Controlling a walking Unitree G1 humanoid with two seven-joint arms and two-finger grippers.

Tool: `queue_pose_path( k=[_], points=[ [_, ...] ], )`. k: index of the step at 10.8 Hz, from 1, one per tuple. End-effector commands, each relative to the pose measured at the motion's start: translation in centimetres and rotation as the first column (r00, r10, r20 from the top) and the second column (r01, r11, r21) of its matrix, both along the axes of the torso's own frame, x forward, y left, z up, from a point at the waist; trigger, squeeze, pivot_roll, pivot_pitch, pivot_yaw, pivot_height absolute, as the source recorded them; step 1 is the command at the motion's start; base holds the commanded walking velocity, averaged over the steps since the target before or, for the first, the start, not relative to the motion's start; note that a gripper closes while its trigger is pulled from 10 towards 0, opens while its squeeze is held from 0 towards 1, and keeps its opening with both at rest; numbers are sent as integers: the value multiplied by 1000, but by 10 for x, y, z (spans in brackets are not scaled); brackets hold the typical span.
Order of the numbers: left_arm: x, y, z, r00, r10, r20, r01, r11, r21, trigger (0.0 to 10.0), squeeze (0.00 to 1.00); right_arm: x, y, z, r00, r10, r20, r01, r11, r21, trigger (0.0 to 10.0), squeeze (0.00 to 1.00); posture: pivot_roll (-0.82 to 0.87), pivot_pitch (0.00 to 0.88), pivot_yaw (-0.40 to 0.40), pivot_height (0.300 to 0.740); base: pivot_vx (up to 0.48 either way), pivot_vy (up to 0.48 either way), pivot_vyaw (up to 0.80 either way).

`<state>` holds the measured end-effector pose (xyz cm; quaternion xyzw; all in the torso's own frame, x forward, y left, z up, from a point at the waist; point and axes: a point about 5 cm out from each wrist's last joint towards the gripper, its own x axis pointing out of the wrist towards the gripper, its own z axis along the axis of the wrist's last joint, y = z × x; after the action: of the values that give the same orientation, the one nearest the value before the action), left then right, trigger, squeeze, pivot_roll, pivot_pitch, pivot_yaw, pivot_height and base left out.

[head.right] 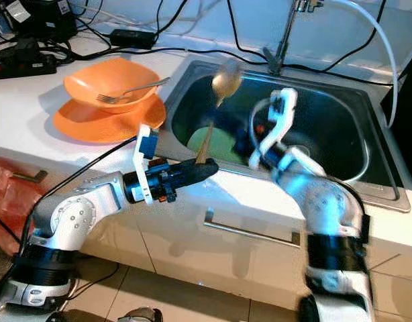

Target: Kitchen organization

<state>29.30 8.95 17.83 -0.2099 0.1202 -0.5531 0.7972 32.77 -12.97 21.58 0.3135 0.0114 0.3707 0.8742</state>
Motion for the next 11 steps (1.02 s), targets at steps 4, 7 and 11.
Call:
queue_pose_path(
  k=[4,7,11],
  points=[
    [0,5,4,999,19,29,-19,999,26,10000,1000,27,-33,-20,921,-381,-77,369,920,-131,0,0,77,46,-47,740,0,0,0],
    [4,11,3,988,117,102,-130,983,131,10000,1000,40,-52,-48,823,-550,140,535,670,-515,0,0,91,47,-47,740,0,0,0],
    [23,29,8,904,275,328,-373,882,289,10000,1000,45,-55,-68,832,-477,284,521,495,-696,941,0,111,54,-37,740,0,0,0]
  ],
)
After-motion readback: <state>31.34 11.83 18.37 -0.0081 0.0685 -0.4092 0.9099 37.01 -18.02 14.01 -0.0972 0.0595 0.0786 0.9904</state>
